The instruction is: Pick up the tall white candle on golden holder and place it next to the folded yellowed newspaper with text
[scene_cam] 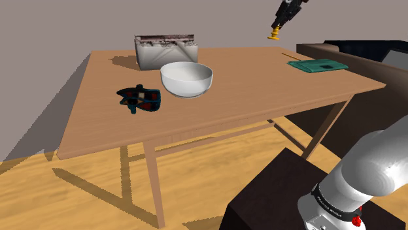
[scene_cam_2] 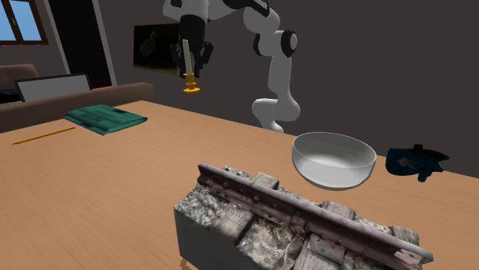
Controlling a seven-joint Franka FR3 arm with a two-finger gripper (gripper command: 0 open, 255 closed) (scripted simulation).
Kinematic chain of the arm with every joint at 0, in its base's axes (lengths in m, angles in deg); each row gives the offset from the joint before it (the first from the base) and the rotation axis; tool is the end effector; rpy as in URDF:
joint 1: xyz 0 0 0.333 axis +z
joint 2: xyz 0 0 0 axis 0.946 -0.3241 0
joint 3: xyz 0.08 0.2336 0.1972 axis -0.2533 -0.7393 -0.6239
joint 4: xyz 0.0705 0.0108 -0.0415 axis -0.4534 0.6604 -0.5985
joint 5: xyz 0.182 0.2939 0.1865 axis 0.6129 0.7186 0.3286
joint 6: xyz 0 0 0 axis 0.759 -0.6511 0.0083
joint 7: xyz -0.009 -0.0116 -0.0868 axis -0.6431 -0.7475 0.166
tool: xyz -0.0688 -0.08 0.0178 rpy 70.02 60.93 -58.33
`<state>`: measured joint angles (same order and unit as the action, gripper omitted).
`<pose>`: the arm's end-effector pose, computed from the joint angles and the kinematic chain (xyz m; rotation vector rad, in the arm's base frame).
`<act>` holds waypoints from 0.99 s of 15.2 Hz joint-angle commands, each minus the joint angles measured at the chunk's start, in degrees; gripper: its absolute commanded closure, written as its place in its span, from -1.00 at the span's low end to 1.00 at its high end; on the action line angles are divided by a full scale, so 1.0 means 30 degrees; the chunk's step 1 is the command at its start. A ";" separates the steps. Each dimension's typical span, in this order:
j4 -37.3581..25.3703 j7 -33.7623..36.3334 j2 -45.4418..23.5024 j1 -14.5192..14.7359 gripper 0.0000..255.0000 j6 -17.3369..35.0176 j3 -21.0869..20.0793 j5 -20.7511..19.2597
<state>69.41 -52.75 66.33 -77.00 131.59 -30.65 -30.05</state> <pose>0.4387 -0.2239 0.7247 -3.0093 0.0074 -0.6518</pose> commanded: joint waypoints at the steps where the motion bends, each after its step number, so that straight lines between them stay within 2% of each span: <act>1: 0.0361 -0.0994 0.0190 -0.0297 1.00 0.0002 0.0641 0.0119; 8: 0.0409 -0.4395 -0.0050 -0.1221 1.00 -0.0420 0.3081 0.0724; 15: -0.0737 -0.8151 -0.1560 -0.2114 1.00 -0.1242 0.5916 0.2002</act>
<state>68.64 -75.45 62.95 -83.03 128.69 -14.29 -24.96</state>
